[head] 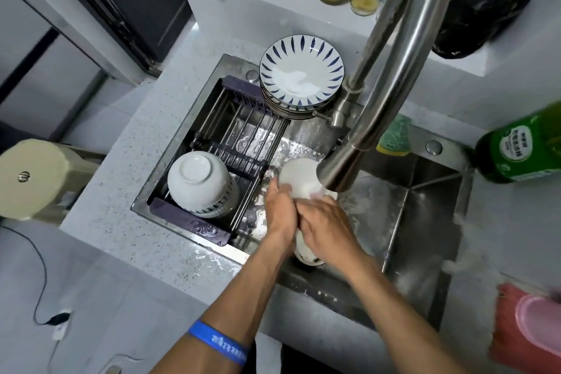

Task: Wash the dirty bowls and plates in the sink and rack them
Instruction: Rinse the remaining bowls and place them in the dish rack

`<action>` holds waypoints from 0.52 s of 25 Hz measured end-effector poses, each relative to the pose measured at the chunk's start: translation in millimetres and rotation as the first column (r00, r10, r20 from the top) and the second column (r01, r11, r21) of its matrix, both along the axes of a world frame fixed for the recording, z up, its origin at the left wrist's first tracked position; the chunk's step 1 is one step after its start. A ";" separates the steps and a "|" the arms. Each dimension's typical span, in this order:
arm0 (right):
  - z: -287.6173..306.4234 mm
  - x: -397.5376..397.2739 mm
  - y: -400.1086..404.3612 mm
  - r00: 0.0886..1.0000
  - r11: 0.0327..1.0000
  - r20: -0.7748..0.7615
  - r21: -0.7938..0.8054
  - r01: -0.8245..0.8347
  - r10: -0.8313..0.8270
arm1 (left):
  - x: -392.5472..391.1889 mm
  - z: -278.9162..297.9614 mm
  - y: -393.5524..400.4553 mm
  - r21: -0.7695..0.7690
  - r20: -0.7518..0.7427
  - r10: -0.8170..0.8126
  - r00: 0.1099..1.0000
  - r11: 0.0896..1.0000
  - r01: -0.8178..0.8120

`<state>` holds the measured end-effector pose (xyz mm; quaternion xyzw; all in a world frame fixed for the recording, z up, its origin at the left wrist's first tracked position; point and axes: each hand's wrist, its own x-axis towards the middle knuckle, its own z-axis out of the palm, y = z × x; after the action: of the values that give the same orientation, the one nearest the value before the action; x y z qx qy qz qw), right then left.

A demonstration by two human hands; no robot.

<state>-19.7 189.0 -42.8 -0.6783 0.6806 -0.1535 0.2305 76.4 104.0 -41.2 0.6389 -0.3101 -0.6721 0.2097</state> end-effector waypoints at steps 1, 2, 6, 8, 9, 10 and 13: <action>-0.3 1.6 0.7 1.000 1.000 -0.014 -0.021 -0.005 0.005 | -0.6 3.9 -1.8 0.039 -0.009 -0.152 0.988 0.988 0.152; -0.3 4.5 1.6 0.999 0.999 -0.041 -0.042 0.022 -0.024 | -2.1 2.6 -2.2 0.062 0.009 -0.271 0.962 0.961 0.270; 0.3 5.2 0.3 0.997 0.996 0.041 -0.051 0.069 -0.067 | 1.7 4.0 -9.0 -0.053 0.123 -0.212 0.970 0.974 0.220; -4.3 4.8 1.1 0.993 0.995 -0.112 -0.090 -0.044 0.034 | 1.4 6.2 -10.2 0.002 0.118 -0.266 0.957 0.964 0.267; -4.7 4.7 1.5 0.994 0.994 -0.106 -0.109 -0.004 -0.008 | 2.2 2.2 -9.7 -0.019 0.083 -0.192 0.978 0.981 0.194; -2.3 4.1 1.2 0.997 0.992 -0.043 -0.109 0.065 -0.070 | 2.9 3.5 -9.2 -0.038 0.058 -0.110 0.992 0.993 0.112; -1.6 4.8 -1.8 0.999 0.990 -0.054 -0.143 -0.009 0.001 | 1.4 1.5 -8.8 -0.052 0.076 -0.194 0.978 0.979 0.198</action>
<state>-14.9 187.2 -44.4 -0.6987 0.6721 -0.1828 0.1632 77.8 95.3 -39.7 0.6221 -0.3985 -0.6569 0.1502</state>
